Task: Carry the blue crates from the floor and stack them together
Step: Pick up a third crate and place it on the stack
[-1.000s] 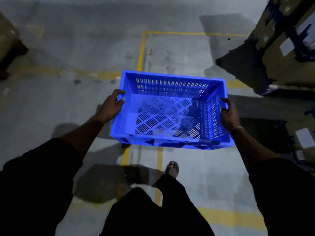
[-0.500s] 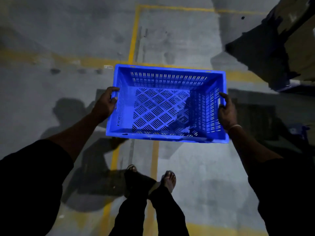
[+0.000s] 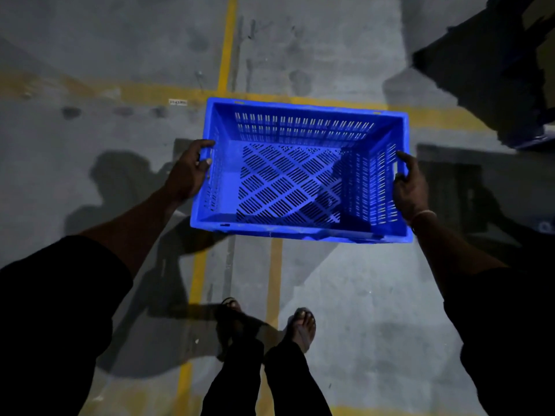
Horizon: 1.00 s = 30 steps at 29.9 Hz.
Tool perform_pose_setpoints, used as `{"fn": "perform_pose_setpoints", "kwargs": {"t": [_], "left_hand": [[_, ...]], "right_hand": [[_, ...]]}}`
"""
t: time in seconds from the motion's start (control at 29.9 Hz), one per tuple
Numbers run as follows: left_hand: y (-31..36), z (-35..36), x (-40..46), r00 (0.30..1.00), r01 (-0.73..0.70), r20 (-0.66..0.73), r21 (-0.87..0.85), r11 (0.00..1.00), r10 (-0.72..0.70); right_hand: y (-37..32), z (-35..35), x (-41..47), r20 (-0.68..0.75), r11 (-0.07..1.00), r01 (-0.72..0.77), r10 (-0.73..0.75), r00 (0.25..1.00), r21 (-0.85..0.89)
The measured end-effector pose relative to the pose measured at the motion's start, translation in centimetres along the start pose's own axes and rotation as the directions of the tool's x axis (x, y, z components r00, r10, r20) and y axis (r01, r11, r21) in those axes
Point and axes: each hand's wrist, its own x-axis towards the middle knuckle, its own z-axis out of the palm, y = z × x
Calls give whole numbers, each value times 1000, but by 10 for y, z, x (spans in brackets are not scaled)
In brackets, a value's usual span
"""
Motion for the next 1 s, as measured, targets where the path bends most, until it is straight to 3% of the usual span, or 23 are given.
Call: {"fn": "perform_pose_setpoints", "kwargs": {"t": [0.54, 0.87, 1.0], "left_hand": [[9, 7, 30, 999, 28, -44, -114, 993, -33], [6, 17, 27, 992, 14, -121, -82, 997, -24], [11, 21, 36, 992, 1, -125, -22, 1000, -4]], "right_hand": [[-13, -1, 28, -28, 999, 36, -35, 999, 18], [-4, 0, 34, -115, 995, 96, -94, 989, 11], [-3, 5, 38, -99, 999, 36, -35, 994, 6]]}}
